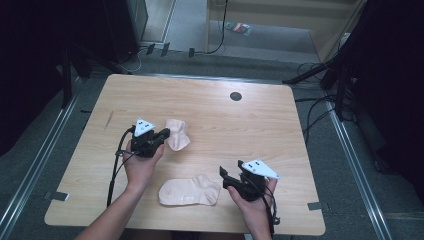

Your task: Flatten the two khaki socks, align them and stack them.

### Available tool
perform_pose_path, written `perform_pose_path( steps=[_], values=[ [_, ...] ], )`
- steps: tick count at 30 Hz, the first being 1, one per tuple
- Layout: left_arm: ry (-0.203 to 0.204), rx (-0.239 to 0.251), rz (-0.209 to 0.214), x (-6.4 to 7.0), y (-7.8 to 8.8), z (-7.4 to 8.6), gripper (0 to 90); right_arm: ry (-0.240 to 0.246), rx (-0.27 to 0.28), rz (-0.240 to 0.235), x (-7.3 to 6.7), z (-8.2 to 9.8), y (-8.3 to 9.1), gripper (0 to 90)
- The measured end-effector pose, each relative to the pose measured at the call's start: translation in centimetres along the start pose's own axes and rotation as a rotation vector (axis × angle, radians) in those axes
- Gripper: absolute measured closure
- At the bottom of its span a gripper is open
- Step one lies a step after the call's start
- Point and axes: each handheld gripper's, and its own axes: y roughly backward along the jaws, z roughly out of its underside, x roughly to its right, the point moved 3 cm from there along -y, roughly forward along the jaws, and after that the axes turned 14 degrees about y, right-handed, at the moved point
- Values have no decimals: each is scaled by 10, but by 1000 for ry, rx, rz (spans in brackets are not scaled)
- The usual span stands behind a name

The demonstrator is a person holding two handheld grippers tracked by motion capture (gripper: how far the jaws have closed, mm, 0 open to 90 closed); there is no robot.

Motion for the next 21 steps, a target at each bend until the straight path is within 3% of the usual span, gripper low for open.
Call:
perform_pose_path(
  steps=[3, 4, 5, 9, 13, 16, 17, 19, 21],
  values=[
    [-6, 13, 40, 14, 10, 3, 892, 0, 5, -19, -7, -3, -6, 349],
    [-12, 16, 58, 20, 13, 5, 892, -5, 6, -34, -9, -4, -8, 376],
    [-15, 18, 66, 23, 15, 6, 892, -14, 18, -83, -13, -7, -13, 412],
    [-1, 32, 112, 35, 24, 14, 892, -37, 33, -118, -18, -12, -20, 450],
    [-8, 32, 136, 43, 28, 20, 892, -33, 30, -142, -23, -13, -29, 445],
    [-26, 45, 162, 48, 29, 26, 892, -53, 58, -200, -27, -15, -32, 432],
    [-26, 45, 162, 48, 29, 26, 892, -53, 58, -200, -27, -15, -32, 432],
    [-13, 53, 202, 53, 31, 30, 892, -69, 67, -241, -29, -18, -34, 410],
    [-12, 54, 209, 54, 31, 32, 891, -63, 60, -244, -30, -18, -35, 399]
  ],
)
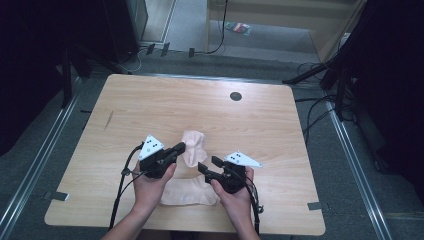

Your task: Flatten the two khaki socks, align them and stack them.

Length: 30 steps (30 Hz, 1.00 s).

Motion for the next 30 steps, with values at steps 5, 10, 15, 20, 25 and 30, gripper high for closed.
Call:
perform_pose_path(
  steps=[5, 10, 15, 20, 25, 30],
  values=[
    [-18, 11, 35, 6, 2, 5, 891, -38, -11, -42, 1, 1, -5, 323],
    [-41, 13, 53, 8, 3, 8, 891, -102, -10, -151, 5, 3, -8, 563],
    [-27, 4, 38, 1, 1, 12, 887, -52, 0, -66, 5, 0, -1, 874],
    [-8, -23, 36, -6, -2, 15, 875, -13, -7, -35, 3, -6, 5, 882],
    [64, -49, 35, -20, -2, 17, 687, 76, -77, 6, -4, -25, 1, 882],
    [103, -84, 45, -32, 3, 20, 558, 111, -109, 26, -5, -36, -3, 882]
  ],
)
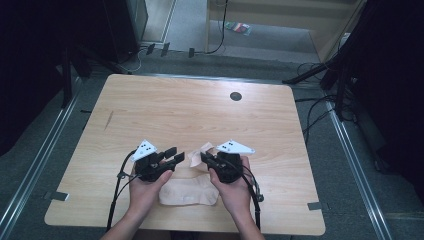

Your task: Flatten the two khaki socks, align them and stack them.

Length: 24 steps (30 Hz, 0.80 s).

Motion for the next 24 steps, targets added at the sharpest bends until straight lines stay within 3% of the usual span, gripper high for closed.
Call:
perform_pose_path(
  steps=[1, 2, 3, 5, 6, 7, 10, 13, 14, 15, 16, 18, 19, 20, 21, 22, 23, 24],
  values=[
    [1, -37, -1, -5, -2, 4, 513, 3, -2, 2, 0, -6, 0, 882],
    [1, -37, -1, -5, -2, 4, 492, 3, -2, 2, 0, -6, 0, 882],
    [10, -77, 5, -8, -6, 7, 463, 12, -2, -10, -1, -11, 0, 882],
    [17, -92, 6, -8, -9, 8, 425, 23, -1, -13, -3, -15, 0, 881],
    [15, -104, 8, -8, -12, 8, 425, 23, -1, -13, -3, -15, 0, 881],
    [1, -146, 21, -7, -19, 9, 392, 33, 1, -18, -7, -20, 0, 881],
    [-15, -189, 9, -6, -28, 10, 367, 35, 7, -29, -9, -25, 0, 881],
    [-36, -177, -38, -8, -33, 8, 443, 41, 26, -69, -15, -33, 1, 880],
    [-44, -161, -31, -8, -31, 7, 603, 49, 39, -100, -18, -36, 3, 880],
    [-89, -102, -68, -10, -22, -1, 848, 80, 48, -116, -22, -39, 5, 880],
    [-89, -102, -68, -10, -22, -1, 892, 80, 48, -116, -22, -39, 5, 880],
    [-113, -38, -137, -15, -11, -9, 897, 100, 44, -107, -22, -39, 8, 881],
    [-153, -1, -205, -19, -3, -14, 898, 106, 42, -102, -21, -38, 8, 882],
    [-230, 61, -306, -20, 7, -17, 899, 110, 12, -73, -16, -33, 4, 883],
    [-288, 89, -356, -19, 12, -18, 899, 106, 3, -70, -14, -31, 2, 883],
    [-288, 89, -356, -19, 12, -18, 899, 106, 3, -70, -14, -31, 2, 883],
    [-355, 110, -405, -17, 16, -16, 899, 105, -7, -72, -12, -28, -2, 883],
    [-397, 121, -436, -15, 18, -14, 899, 111, -20, -65, -10, -24, -8, 884]
  ],
)
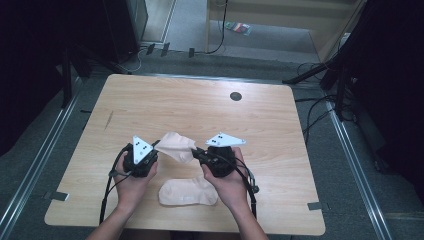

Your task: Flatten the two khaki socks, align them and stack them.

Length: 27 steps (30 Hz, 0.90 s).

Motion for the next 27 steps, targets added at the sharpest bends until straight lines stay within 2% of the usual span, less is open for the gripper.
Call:
perform_pose_path(
  steps=[2, 3, 4, 5, 7, 8, 9, 12, 13, 14, 15, 16, 17, 18, 19, 20, 21, 22, 23, 24, 25, 27],
  values=[
    [-55, -24, -26, 3, -1, 6, 896, -1, -29, 6, 4, 8, -11, 884],
    [-64, -63, -21, 4, -5, 15, 881, -14, -51, 6, 7, 15, -21, 883],
    [-64, -63, -21, 4, -5, 15, 858, -14, -51, 6, 7, 15, -21, 883],
    [-56, -85, -13, 3, -7, 21, 836, -1, -95, 7, 12, 25, -31, 882],
    [-32, -137, 12, -1, -9, 29, 814, 8, -109, 13, 14, 29, -34, 882],
    [-25, -161, 48, -3, -7, 35, 759, 18, -138, 12, 22, 39, -38, 879],
    [-29, -164, 66, -5, -4, 37, 737, 20, -146, 9, 25, 43, -39, 876],
    [-39, -160, 80, -8, 2, 41, 716, 41, -174, 3, 33, 52, -40, 869],
    [-24, -166, 94, -10, 4, 42, 676, 68, -199, 17, 42, 60, -41, 786],
    [-2, -176, 115, -13, 6, 43, 637, 74, -212, 35, 46, 63, -41, 714],
    [38, -173, 141, -20, 9, 42, 619, 82, -219, 83, 51, 66, -40, 645],
    [38, -173, 141, -20, 9, 42, 618, 82, -219, 83, 51, 66, -40, 645],
    [67, -167, 158, -25, 10, 41, 618, 78, -219, 117, 55, 69, -39, 583],
    [90, -163, 172, -28, 10, 40, 602, 57, -203, 131, 59, 71, -36, 549],
    [125, -156, 196, -31, 10, 38, 544, -7, -174, 145, 63, 72, -30, 526],
    [132, -156, 212, -32, 11, 38, 544, -7, -174, 145, 63, 72, -30, 526],
    [120, -150, 232, -32, 11, 37, 520, -58, -138, 123, 61, 71, -25, 543],
    [120, -150, 232, -32, 11, 37, 522, -58, -138, 123, 61, 71, -25, 543],
    [105, -155, 227, -31, 10, 38, 528, -74, -123, 87, 53, 68, -24, 553],
    [97, -163, 225, -29, 9, 40, 547, -71, -129, 64, 47, 66, -26, 560],
    [94, -169, 227, -28, 7, 41, 547, -71, -129, 64, 47, 66, -26, 560],
    [92, -167, 209, -23, 5, 43, 584, -57, -161, 43, 36, 64, -34, 559]
  ],
)
